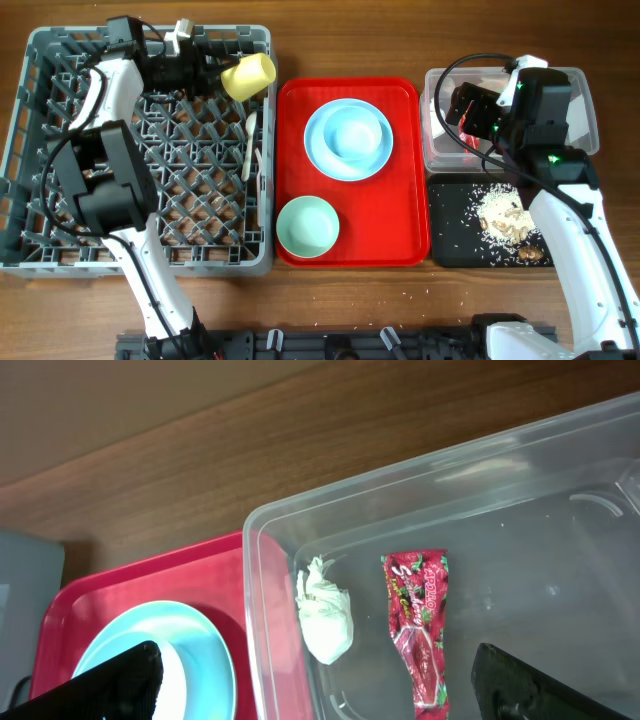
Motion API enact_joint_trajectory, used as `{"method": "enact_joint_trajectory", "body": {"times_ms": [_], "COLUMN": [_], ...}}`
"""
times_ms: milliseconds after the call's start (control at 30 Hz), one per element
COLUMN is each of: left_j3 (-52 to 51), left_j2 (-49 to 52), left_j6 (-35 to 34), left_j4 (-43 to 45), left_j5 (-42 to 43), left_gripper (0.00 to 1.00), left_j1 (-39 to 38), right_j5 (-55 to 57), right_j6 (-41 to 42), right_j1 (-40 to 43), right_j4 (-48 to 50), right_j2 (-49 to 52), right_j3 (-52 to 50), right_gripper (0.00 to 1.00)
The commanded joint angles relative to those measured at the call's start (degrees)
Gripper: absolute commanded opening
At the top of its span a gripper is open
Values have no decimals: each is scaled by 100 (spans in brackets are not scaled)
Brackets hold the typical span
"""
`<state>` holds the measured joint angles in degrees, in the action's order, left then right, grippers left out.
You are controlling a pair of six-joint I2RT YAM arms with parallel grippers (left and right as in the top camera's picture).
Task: Sort waste into correct bins and load items into the dishwasher rack
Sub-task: 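Lower the yellow cup upside down into the gray rack and release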
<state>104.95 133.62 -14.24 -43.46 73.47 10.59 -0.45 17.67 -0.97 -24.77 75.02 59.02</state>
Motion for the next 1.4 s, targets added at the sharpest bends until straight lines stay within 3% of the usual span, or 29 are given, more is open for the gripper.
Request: {"method": "enact_joint_trajectory", "body": {"times_ms": [0,100,167,233,433,533,633,667,700,800,900,1367], "left_j3": [-188,-186,-181,-181,-181,-181,-181,-181,-184,-184,-184,-184], "left_j2": [151,79,-195,-632,-2441,-3132,-3469,-3460,-3421,-3132,-2876,-1453], "left_j6": [57,9,9,-2,-319,-334,-310,-269,-271,-299,-496,-723], "left_j4": [-50,-101,-98,-103,-986,-1366,-1222,-1161,-1158,-1152,-1150,-1139], "left_j5": [-1145,-1143,-1143,-1228,-3818,-4450,-4562,-4599,-4684,-6544,-7711,-7617], "left_gripper": [47,52,70,100,100,100,100,22,4,4,4,4], "left_j1": [-131,-131,-92,-55,-76,-286,-822,-1036,-1189,-1947,-2256,-2159], "right_j5": [-90,-90,-90,-90,-90,-90,-90,-90,-90,-92,-90,-90], "right_j6": [-76,-74,-76,-76,-76,-76,-74,-76,-74,-74,-74,-76], "right_j1": [-33,-33,-33,-33,-33,-33,-33,-33,-33,-33,-33,-33], "right_j4": [9,7,9,9,9,9,9,9,9,9,7,9], "right_j2": [52,52,52,52,52,52,52,52,52,52,52,52], "right_j3": [22,22,22,22,22,22,22,22,22,22,22,22], "right_gripper": [100,100,100,100,100,100,100,100,100,100,100,100]}}
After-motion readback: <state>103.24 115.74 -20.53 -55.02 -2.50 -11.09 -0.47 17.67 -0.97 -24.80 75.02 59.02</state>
